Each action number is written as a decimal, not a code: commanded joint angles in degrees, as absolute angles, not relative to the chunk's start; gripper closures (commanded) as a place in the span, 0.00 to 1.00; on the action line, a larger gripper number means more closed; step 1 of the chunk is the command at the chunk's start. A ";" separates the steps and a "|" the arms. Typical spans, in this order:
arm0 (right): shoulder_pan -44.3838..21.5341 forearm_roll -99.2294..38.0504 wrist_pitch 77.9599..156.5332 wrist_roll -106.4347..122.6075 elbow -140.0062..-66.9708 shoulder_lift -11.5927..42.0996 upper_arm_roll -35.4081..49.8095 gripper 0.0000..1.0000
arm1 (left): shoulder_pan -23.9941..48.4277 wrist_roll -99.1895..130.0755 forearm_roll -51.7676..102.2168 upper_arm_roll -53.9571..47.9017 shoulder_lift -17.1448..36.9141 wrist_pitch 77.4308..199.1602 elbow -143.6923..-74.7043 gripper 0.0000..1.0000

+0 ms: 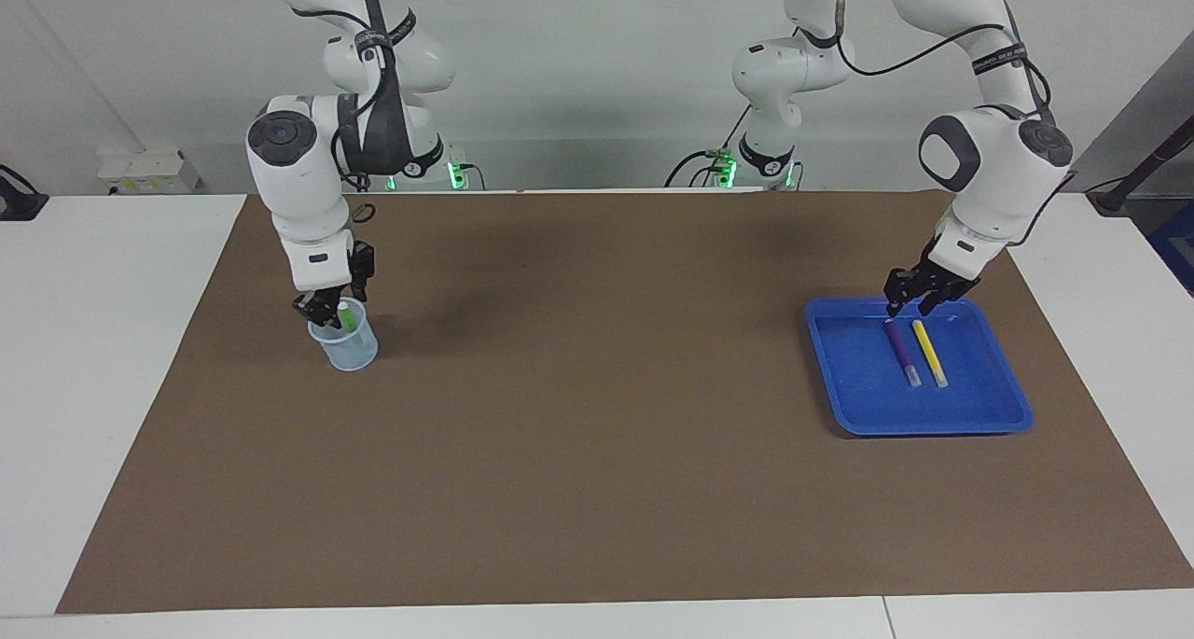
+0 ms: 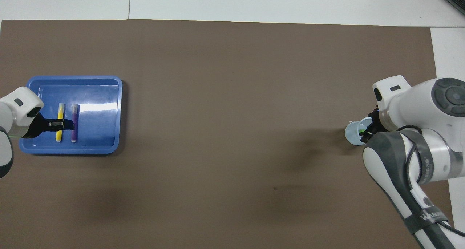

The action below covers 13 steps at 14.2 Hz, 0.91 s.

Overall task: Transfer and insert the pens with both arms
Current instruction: 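Insert the green pen into the cup while the left gripper reaches the purple pen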

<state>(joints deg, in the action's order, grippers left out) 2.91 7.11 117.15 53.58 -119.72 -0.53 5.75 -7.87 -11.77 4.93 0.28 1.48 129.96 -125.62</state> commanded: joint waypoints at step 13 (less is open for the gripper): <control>-0.79 -16.24 97.63 3.99 -107.31 -2.55 10.99 0.00 | -8.70 -12.48 3.69 -0.09 13.18 141.06 -121.90 0.44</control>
<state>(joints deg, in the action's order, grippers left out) -0.48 -12.97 96.39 9.82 -107.34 -2.50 10.91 -7.97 -12.00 4.92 0.28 11.13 139.33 -123.14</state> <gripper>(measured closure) 0.000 0.401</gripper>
